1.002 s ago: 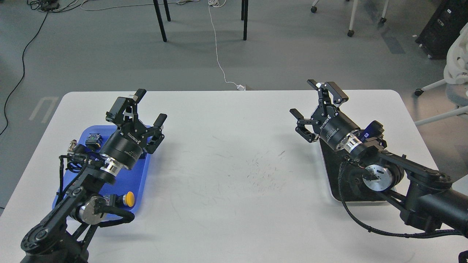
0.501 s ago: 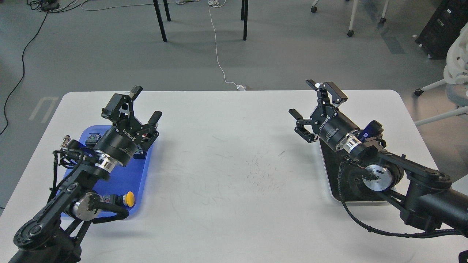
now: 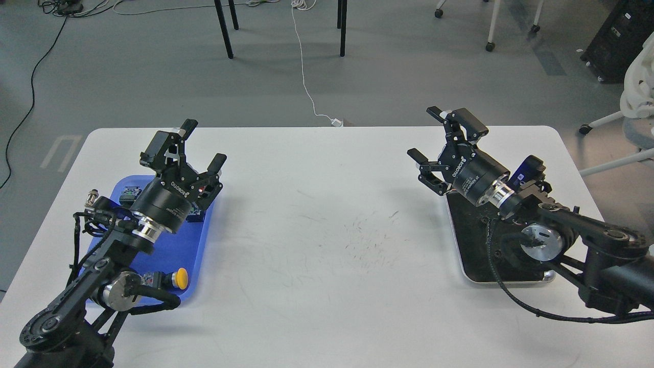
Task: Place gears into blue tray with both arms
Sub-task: 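Move the right gripper down over the metal tray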
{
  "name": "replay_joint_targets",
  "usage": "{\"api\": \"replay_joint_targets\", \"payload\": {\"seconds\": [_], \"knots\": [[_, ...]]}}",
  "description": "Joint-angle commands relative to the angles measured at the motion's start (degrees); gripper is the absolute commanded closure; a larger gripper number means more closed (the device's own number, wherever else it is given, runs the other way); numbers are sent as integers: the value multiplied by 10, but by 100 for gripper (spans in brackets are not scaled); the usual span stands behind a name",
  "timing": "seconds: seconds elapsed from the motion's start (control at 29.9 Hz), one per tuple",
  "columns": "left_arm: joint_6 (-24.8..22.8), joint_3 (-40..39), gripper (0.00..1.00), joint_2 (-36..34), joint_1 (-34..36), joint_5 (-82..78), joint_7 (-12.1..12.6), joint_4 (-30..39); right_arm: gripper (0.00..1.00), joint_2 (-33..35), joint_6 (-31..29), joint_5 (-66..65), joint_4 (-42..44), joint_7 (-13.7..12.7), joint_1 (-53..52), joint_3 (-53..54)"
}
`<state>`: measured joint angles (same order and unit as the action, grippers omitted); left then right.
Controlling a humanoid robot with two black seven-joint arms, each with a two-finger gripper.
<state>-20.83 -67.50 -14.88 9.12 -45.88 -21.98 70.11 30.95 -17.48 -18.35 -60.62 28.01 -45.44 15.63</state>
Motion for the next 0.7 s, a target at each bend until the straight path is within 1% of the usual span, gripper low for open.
{"api": "replay_joint_targets", "payload": {"seconds": [0.0,0.1,0.23,0.33,0.47,0.6,0.67], "knots": [[0,0,2,0,-1,0,0,2,1,58,-27,-144,-19,0,-79,-69],[0,0,2,0,-2,0,1,4,1,104,-60,-242,-36,0,-155,-133],[0,0,2,0,-1,-1,1,4,1,138,-102,-391,-71,0,-256,-224],[0,0,2,-2,-2,-2,2,5,1,162,-105,-530,-102,0,-309,-300],[0,0,2,-5,-3,-2,1,13,2,162,-102,-718,-105,0,-346,-389],[0,0,2,-7,-6,-2,1,20,3,164,-89,-806,-103,0,-346,-428],[0,0,2,-6,-9,-2,1,20,5,161,-71,-817,-99,0,-346,-444]]}}
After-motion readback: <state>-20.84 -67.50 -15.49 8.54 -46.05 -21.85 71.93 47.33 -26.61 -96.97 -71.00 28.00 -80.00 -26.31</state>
